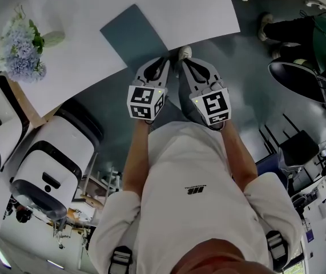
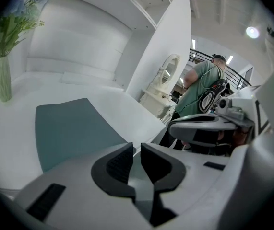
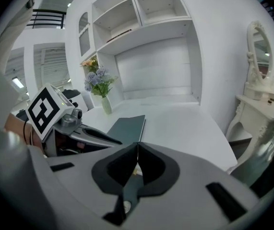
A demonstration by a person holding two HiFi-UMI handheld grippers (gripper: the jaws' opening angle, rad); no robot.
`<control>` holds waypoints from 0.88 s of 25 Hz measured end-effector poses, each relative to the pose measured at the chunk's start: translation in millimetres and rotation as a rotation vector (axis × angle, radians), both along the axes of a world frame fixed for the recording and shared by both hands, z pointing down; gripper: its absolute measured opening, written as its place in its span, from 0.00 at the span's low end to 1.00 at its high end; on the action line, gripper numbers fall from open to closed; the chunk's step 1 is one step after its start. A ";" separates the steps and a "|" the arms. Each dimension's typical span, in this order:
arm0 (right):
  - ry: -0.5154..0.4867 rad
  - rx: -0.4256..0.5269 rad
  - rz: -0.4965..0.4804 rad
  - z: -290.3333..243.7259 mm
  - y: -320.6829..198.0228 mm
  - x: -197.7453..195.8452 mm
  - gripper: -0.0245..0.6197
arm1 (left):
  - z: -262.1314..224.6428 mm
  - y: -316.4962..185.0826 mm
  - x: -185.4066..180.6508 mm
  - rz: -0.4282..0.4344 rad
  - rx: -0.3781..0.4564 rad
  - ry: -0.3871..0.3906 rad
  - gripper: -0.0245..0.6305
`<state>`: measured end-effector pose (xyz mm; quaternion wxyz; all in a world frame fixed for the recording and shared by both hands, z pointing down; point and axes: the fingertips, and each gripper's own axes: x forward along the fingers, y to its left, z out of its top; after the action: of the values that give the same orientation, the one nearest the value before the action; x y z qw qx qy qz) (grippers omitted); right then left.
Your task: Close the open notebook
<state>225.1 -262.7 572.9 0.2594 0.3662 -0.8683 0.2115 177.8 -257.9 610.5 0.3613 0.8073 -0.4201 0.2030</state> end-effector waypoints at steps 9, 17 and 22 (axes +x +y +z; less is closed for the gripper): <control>-0.025 -0.015 0.079 0.7 3.5 2.1 0.03 | -24.1 10.1 -17.9 0.010 0.051 -0.015 0.04; -0.018 0.009 0.107 -8.7 13.2 -8.6 0.03 | -43.0 18.6 -38.6 0.004 0.090 -0.016 0.04; -0.018 0.026 0.112 -15.3 18.3 -14.7 0.03 | -49.1 22.8 -48.8 -0.005 0.106 -0.017 0.04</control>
<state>210.4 -244.4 557.5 0.2347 0.4157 -0.8514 0.2174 129.0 -235.1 561.4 0.3150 0.8226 -0.4352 0.1863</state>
